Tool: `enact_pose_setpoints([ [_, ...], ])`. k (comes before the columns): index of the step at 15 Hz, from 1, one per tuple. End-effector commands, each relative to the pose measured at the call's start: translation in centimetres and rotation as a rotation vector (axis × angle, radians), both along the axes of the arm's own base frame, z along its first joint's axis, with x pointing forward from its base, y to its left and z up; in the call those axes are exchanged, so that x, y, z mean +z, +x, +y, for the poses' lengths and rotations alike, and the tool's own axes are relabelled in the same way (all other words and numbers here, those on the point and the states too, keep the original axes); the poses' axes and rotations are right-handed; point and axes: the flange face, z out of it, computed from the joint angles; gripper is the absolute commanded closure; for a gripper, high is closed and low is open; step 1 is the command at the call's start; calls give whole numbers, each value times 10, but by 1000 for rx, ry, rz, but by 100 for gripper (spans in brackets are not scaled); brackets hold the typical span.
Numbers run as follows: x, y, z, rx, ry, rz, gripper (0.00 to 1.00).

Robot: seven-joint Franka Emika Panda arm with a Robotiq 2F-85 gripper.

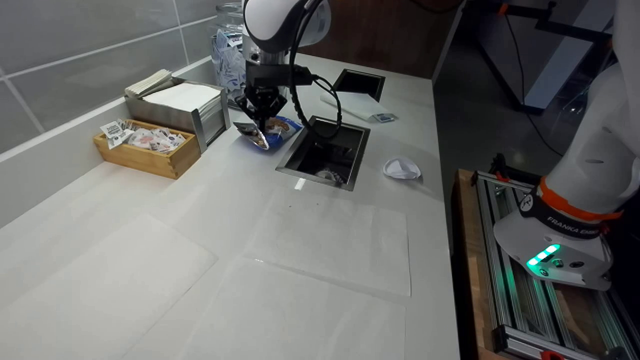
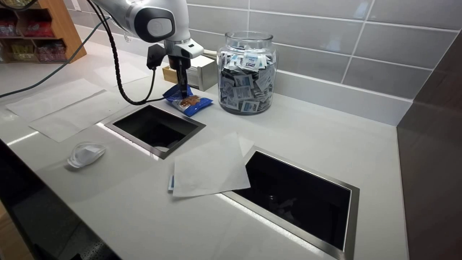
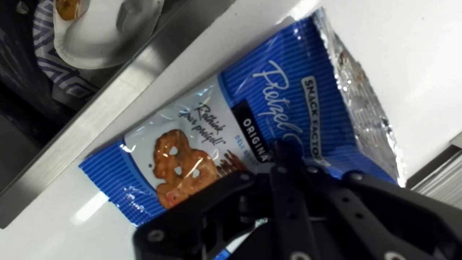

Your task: Press down on the blue and white packet nine times

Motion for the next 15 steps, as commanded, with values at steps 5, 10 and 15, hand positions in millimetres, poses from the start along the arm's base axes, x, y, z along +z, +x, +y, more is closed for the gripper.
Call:
enact_pose_setpoints([
  [5, 36, -31, -7, -32, -5, -16, 100],
  [10, 24, -53, -31, -89, -16, 10, 100],
  [15, 10, -56, -56, -122, -2, -26, 100],
])
